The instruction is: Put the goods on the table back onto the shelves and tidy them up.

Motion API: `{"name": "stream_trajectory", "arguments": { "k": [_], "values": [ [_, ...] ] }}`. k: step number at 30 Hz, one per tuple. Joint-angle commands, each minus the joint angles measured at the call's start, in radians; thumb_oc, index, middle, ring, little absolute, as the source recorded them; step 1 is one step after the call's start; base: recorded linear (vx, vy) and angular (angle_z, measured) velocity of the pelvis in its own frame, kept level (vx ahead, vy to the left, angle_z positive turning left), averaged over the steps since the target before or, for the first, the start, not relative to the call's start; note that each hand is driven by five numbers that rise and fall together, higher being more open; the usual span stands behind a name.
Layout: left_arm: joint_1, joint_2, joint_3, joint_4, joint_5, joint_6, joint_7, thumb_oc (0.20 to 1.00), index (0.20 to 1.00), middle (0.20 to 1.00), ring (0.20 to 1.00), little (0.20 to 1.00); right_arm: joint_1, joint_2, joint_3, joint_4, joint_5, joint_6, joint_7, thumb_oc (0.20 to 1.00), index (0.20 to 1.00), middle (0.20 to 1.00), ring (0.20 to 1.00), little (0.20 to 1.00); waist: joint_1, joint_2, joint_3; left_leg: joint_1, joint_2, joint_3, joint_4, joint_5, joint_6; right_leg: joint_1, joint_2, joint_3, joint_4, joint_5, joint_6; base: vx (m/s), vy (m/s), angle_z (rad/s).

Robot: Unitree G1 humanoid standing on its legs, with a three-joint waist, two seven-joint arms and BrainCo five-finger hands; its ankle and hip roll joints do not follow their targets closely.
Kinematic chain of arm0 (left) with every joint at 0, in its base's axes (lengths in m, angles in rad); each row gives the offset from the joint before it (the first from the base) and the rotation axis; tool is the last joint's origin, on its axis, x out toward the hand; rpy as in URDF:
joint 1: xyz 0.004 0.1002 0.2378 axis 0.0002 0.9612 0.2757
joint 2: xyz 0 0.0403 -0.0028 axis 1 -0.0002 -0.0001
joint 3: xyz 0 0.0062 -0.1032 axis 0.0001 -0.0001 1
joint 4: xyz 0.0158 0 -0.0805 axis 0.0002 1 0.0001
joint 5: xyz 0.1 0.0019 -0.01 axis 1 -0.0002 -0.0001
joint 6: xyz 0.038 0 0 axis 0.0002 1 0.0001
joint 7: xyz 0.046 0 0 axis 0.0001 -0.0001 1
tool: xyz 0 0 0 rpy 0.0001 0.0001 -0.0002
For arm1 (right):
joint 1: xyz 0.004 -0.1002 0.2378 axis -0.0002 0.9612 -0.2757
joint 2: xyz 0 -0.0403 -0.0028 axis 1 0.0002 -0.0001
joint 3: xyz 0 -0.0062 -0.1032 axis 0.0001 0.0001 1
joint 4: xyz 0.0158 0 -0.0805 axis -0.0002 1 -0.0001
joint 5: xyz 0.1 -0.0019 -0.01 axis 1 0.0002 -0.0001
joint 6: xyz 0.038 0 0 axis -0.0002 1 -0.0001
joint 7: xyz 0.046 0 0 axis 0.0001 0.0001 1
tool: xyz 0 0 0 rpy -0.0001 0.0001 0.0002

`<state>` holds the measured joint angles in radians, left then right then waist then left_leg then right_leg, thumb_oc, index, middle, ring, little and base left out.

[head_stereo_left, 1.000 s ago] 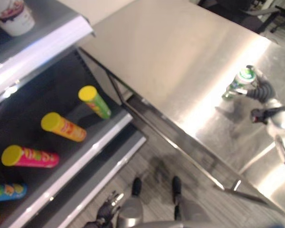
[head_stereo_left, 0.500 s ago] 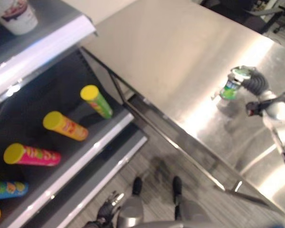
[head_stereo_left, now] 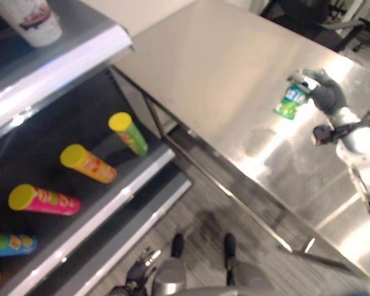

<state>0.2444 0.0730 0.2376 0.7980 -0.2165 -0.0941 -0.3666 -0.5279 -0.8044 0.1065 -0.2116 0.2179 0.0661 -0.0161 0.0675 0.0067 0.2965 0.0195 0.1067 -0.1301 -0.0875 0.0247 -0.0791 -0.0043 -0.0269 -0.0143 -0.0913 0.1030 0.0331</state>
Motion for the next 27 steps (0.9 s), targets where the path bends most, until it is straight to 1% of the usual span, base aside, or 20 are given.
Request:
{"name": "stream_trajectory", "arguments": {
  "k": [1,2,3,4,6,7,8,10,13,16,17,18,19,20,21,23,24,25,26,27],
  "values": [
    [-0.002,0.040,-0.005,0.009,-0.003,-0.012,0.010,1.000,1.000,1.000,1.000,1.000,-0.138,0.021,0.041,-0.121,0.015,-0.045,-0.060,0.200,0.200,0.200,0.200,0.200,0.017,-0.022,-0.127,0.042,0.012,0.075,0.000,0.015,0.053,-0.006,-0.088,0.030,0.004,-0.004,0.004,-0.01,-0.043,0.06],
    [-0.003,0.039,-0.003,0.009,-0.003,-0.012,0.010,1.000,1.000,1.000,1.000,1.000,-0.139,0.022,0.044,-0.121,0.015,-0.044,-0.061,0.200,0.200,0.200,0.200,0.200,0.014,-0.022,-0.126,0.043,0.012,0.075,0.000,0.015,0.053,-0.005,-0.088,0.029,0.004,-0.005,0.004,-0.01,-0.074,0.04],
    [0.007,0.035,0.002,-0.004,-0.005,-0.012,0.015,1.000,1.000,1.000,1.000,1.000,-0.219,0.040,0.094,-0.148,0.005,-0.042,-0.077,0.200,0.200,0.200,0.200,0.200,0.025,-0.026,-0.140,0.051,0.015,0.075,0.000,0.024,0.053,0.009,-0.086,0.025,0.004,-0.002,0.005,0.00,-0.047,0.04],
    [0.007,0.034,0.003,-0.004,-0.004,-0.012,0.015,1.000,1.000,1.000,1.000,1.000,-0.221,0.040,0.096,-0.147,0.005,-0.042,-0.077,0.200,0.200,0.200,0.200,0.200,0.022,-0.025,-0.138,0.051,0.015,0.075,0.000,0.024,0.053,0.010,-0.086,0.024,0.004,-0.003,0.005,-0.02,-0.110,0.06],
    [0.006,0.030,0.019,0.002,-0.003,-0.014,0.026,1.000,1.000,1.000,1.000,1.000,-0.348,0.101,0.188,-0.199,0.017,-0.047,-0.093,0.200,0.200,0.200,0.200,0.200,0.040,-0.033,-0.156,0.061,0.021,0.071,0.000,0.043,0.056,0.038,-0.081,0.025,0.004,0.004,0.008,-0.01,-0.125,0.15],
    [0.006,0.028,0.024,0.005,0.000,-0.015,0.028,1.000,1.000,1.000,1.000,1.000,-0.394,0.111,0.217,-0.185,0.007,-0.052,-0.099,0.200,0.200,0.200,0.200,0.200,0.048,-0.035,-0.162,0.067,0.025,0.069,0.000,0.053,0.055,0.048,-0.078,0.023,0.004,0.004,0.010,-0.01,-0.158,0.32],
    [0.006,0.021,0.040,0.007,0.002,-0.019,0.032,1.000,1.000,1.000,1.000,1.000,-0.456,0.139,0.275,-0.199,0.005,-0.056,-0.100,0.200,0.200,0.200,0.200,0.200,0.060,-0.042,-0.170,0.069,0.031,0.066,0.005,0.060,0.055,0.060,-0.074,0.022,0.004,0.001,0.013,-0.02,-0.163,0.34],
    [0.011,0.019,0.045,-0.002,0.002,-0.020,0.037,1.000,1.000,1.000,1.000,1.000,-0.530,0.174,0.320,-0.172,-0.003,-0.064,-0.107,0.200,0.200,0.200,0.200,0.200,0.083,-0.051,-0.172,0.060,0.036,0.056,0.028,0.065,0.058,0.073,-0.069,0.022,0.004,0.004,0.015,-0.02,-0.169,0.10],
    [0.029,0.017,0.043,-0.013,0.000,-0.020,0.037,1.000,1.000,1.000,1.000,1.000,-0.594,0.232,0.372,-0.150,0.014,-0.086,-0.101,0.200,0.200,0.200,0.200,0.200,0.119,-0.061,-0.178,0.050,0.046,0.041,0.044,0.063,0.065,0.085,-0.056,0.017,0.004,0.000,0.016,-0.01,-0.178,0.27],
    [0.047,0.026,0.035,-0.012,-0.001,-0.020,0.042,1.000,1.000,1.000,1.000,1.000,-0.640,0.302,0.414,-0.114,0.025,-0.097,-0.091,0.200,0.200,0.200,0.200,0.200,0.152,-0.067,-0.180,0.038,0.058,0.048,0.013,0.056,0.072,0.090,-0.037,0.007,0.004,-0.016,0.018,-0.03,-0.161,0.09],
    [0.045,0.032,0.032,-0.016,-0.001,-0.020,0.045,1.000,1.000,1.000,1.000,1.000,-0.639,0.316,0.413,-0.104,0.029,-0.098,-0.089,0.200,0.200,0.200,0.200,0.200,0.153,-0.074,-0.175,0.022,0.060,0.078,0.009,0.054,0.069,0.089,-0.041,-0.007,0.004,-0.012,0.022,-0.06,-0.099,0.18],
    [0.045,0.032,0.033,-0.016,-0.001,-0.020,0.045,1.000,1.000,1.000,1.000,1.000,-0.639,0.316,0.412,-0.104,0.029,-0.098,-0.089,0.200,0.200,0.200,0.200,0.200,0.152,-0.075,-0.176,0.020,0.060,0.076,0.010,0.054,0.070,0.087,-0.041,-0.009,0.004,-0.012,0.022,-0.02,-0.095,0.44],
    [0.039,0.034,0.024,-0.025,0.003,-0.011,0.037,1.000,1.000,1.000,1.000,1.000,-0.641,0.321,0.405,-0.069,0.006,-0.091,-0.092,0.200,0.200,0.200,0.200,0.200,0.146,-0.088,-0.175,0.025,0.071,0.175,0.016,0.054,0.054,0.092,-0.046,-0.049,0.004,-0.011,0.027,0.01,-0.053,0.68],
    [0.033,0.031,0.019,-0.018,0.010,-0.011,0.035,1.000,1.000,1.000,1.000,1.000,-0.629,0.353,0.394,-0.050,0.001,-0.087,-0.096,0.200,0.200,0.200,0.200,0.200,0.139,-0.086,-0.179,0.040,0.077,0.213,0.033,0.051,0.045,0.094,-0.049,-0.070,0.004,-0.010,0.029,-0.01,-0.049,1.26],
    [0.022,0.026,0.011,-0.008,0.016,-0.011,0.031,1.000,1.000,1.000,1.000,1.000,-0.629,0.383,0.389,-0.028,-0.009,-0.080,-0.094,0.200,0.200,0.200,0.200,0.200,0.129,-0.083,-0.181,0.059,0.071,0.239,0.080,0.050,0.033,0.094,-0.051,-0.090,0.004,-0.005,0.026,-0.04,-0.001,1.45],
    [0.011,0.023,0.013,0.003,0.020,-0.013,0.030,1.000,1.000,1.000,1.000,1.000,-0.648,0.396,0.380,0.007,-0.044,-0.074,-0.099,0.200,0.200,0.200,0.200,0.200,0.115,-0.079,-0.180,0.068,0.065,0.235,0.123,0.040,0.024,0.098,-0.053,-0.111,0.004,-0.005,0.026,-0.06,-0.009,1.14],
    [-0.003,0.020,0.014,0.004,0.023,-0.013,0.030,1.000,1.000,1.000,1.000,1.000,-0.664,0.441,0.374,0.033,-0.064,-0.068,-0.102,0.200,0.200,0.200,0.200,0.200,0.106,-0.078,-0.178,0.087,0.057,0.267,0.188,0.038,0.011,0.094,-0.059,-0.141,0.004,0.009,0.028,-0.09,0.057,0.69],
    [-0.007,0.019,0.019,0.026,0.025,-0.018,0.022,1.000,1.000,1.000,1.000,1.000,-0.666,0.431,0.357,0.047,-0.088,-0.056,-0.097,0.200,0.200,0.200,0.200,0.200,0.088,-0.061,-0.197,0.125,0.058,0.282,0.103,0.026,0.018,0.087,-0.057,-0.163,0.004,0.006,0.036,-0.10,0.059,0.70],
    [-0.009,0.019,0.020,0.028,0.026,-0.020,0.021,1.000,1.000,1.000,1.000,1.000,-0.667,0.431,0.357,0.047,-0.088,-0.056,-0.097,0.200,0.200,0.200,0.200,0.200,0.086,-0.063,-0.196,0.128,0.056,0.281,0.092,0.036,0.019,0.086,-0.059,-0.165,0.004,0.008,0.036,-0.07,0.182,1.35],
    [-0.018,0.011,0.026,0.039,0.024,-0.014,0.023,1.000,1.000,1.000,1.000,1.000,-0.665,0.450,0.343,0.074,-0.103,-0.033,-0.093,0.200,0.200,0.200,0.200,0.200,0.070,-0.049,-0.209,0.142,0.061,0.324,0.000,0.034,0.022,0.087,-0.076,-0.198,0.004,0.004,0.039,-0.03,0.119,1.46]
  ]
}}
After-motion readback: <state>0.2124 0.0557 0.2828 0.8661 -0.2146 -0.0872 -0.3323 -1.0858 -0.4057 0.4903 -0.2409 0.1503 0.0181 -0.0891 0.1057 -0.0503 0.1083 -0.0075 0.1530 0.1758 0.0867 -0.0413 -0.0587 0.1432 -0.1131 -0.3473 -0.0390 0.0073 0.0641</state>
